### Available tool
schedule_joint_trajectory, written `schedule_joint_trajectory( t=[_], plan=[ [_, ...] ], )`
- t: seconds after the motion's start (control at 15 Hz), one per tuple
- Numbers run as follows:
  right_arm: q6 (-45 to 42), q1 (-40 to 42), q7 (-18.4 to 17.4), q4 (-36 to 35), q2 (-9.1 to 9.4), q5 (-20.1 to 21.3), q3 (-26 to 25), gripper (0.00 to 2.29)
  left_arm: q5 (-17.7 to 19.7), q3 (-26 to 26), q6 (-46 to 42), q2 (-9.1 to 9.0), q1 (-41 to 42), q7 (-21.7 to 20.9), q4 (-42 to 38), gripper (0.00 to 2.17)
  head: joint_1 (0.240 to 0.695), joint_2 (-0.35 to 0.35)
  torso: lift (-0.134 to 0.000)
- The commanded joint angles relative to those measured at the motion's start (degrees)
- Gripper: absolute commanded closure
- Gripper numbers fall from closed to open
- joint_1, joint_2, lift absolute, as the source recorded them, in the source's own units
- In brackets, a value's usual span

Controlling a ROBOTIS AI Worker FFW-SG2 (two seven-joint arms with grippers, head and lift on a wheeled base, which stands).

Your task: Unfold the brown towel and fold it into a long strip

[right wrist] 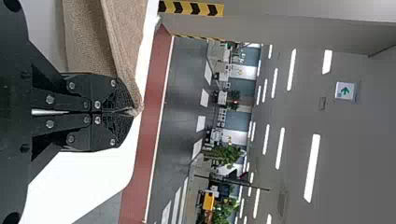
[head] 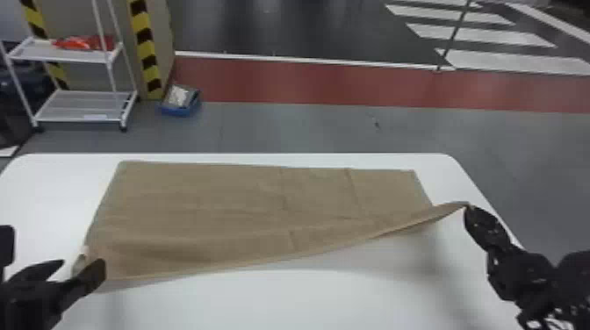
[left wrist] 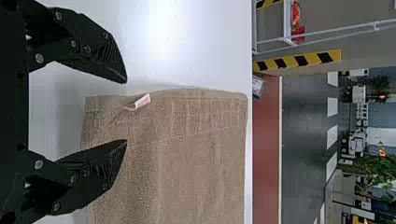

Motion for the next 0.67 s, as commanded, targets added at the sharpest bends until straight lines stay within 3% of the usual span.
schedule_joint_trajectory(
  t=[0.0,0.2,0.47,0.6],
  plan=[
    [0.0,0.1,0.0,0.3,0.02,0.2,0.0,1.42,0.4,1.2,-0.5,0.82,1.2,-1.6,-0.2,0.11,0.695,-0.144,-0.125],
    [0.0,0.0,0.0,0.6,0.02,0.8,0.1,1.42,0.3,4.2,-5.4,2.14,4.0,-8.0,0.9,0.11,0.695,-0.142,-0.125],
    [0.2,0.0,0.0,0.6,0.28,1.1,1.0,1.42,0.4,5.6,-19.5,1.61,6.4,-16.5,5.5,0.1,0.695,-0.128,-0.125],
    [0.3,0.2,0.0,0.4,0.46,1.0,1.1,1.42,0.4,4.9,-24.4,1.52,6.1,-18.1,9.0,0.11,0.695,-0.125,-0.125]
  ],
)
